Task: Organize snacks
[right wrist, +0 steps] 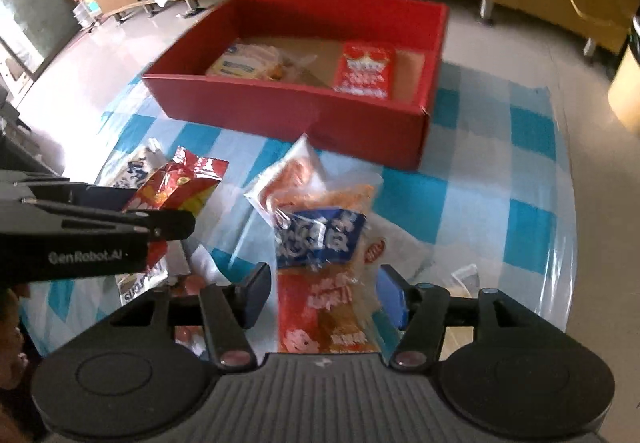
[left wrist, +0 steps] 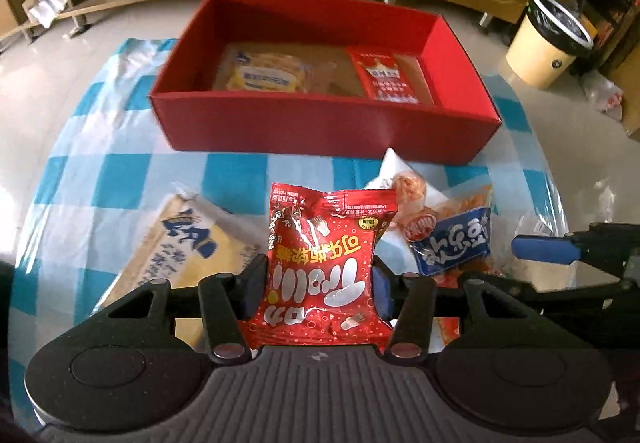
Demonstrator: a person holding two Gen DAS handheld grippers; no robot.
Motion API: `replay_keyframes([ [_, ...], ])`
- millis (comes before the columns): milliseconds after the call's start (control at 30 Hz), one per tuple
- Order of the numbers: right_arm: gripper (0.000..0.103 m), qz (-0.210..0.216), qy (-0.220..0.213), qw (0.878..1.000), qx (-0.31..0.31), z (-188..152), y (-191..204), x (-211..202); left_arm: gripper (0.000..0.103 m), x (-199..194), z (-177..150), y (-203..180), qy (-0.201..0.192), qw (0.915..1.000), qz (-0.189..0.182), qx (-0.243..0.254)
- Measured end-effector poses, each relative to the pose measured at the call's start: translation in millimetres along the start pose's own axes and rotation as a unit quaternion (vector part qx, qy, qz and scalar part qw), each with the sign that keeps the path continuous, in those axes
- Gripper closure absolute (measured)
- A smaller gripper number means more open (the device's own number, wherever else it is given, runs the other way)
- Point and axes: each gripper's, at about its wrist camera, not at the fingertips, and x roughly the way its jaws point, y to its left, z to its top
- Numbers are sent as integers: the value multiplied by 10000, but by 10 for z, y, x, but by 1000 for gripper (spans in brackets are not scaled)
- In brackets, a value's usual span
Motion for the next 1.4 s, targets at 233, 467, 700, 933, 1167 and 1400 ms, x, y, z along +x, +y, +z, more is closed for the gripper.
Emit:
replay_keyframes([
  [233, 44, -403, 278, 9987, -132, -62, 170, 340, 43, -10, -38, 156, 69, 9997, -80, -223],
  [467, 9, -615, 339, 9975, -123, -127, 245, 575, 42, 24, -83, 196, 136, 9996, -77, -218],
  [700, 4, -465, 506, 9976, 92, -179, 129, 577, 42, 53, -114, 264, 203, 9994, -48, -289],
  [933, 49, -617, 340, 9974, 124, -324, 10, 338, 45, -38, -102, 202, 72, 9996, -196, -209],
  [1167, 53, -475, 17, 9985, 254, -385, 55, 91, 38, -11, -137, 148, 87, 9998, -144, -69],
  [1400, 53, -164, -448, 9974, 542, -260, -10, -187, 24, 176, -57, 49, 203, 9996, 50, -213],
])
